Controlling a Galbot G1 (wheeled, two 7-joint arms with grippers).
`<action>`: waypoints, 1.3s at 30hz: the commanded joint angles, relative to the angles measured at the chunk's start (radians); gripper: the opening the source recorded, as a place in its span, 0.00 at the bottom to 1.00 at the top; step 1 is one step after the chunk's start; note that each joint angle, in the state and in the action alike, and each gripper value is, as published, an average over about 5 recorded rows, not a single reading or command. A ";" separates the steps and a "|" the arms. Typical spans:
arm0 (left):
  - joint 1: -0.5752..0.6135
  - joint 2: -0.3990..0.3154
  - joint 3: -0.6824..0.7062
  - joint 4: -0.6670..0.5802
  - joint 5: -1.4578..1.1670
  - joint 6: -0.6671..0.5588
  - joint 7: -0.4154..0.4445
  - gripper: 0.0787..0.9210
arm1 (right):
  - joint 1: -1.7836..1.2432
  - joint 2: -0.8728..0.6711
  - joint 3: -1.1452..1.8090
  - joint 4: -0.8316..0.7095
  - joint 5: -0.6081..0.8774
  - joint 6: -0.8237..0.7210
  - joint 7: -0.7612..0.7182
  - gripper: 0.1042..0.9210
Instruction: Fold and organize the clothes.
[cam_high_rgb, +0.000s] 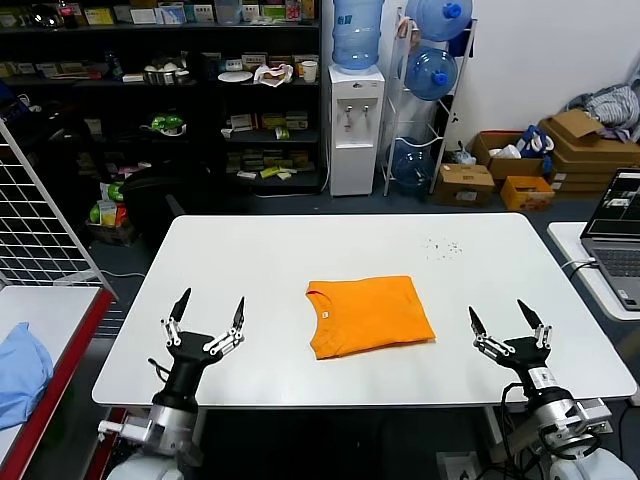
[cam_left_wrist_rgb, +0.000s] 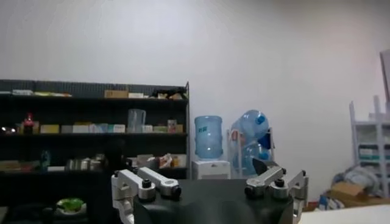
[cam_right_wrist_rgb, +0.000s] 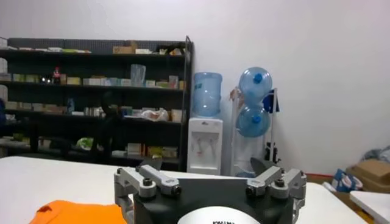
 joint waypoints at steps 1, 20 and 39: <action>0.169 -0.153 -0.098 -0.047 0.247 -0.154 0.073 1.00 | -0.034 0.120 0.018 0.000 -0.092 0.102 -0.041 1.00; 0.229 -0.150 -0.069 -0.034 0.173 -0.156 0.031 1.00 | -0.067 0.191 0.053 -0.031 -0.133 0.132 -0.038 1.00; 0.246 -0.154 -0.060 -0.028 0.168 -0.160 0.032 1.00 | -0.070 0.213 0.059 -0.040 -0.156 0.129 -0.042 1.00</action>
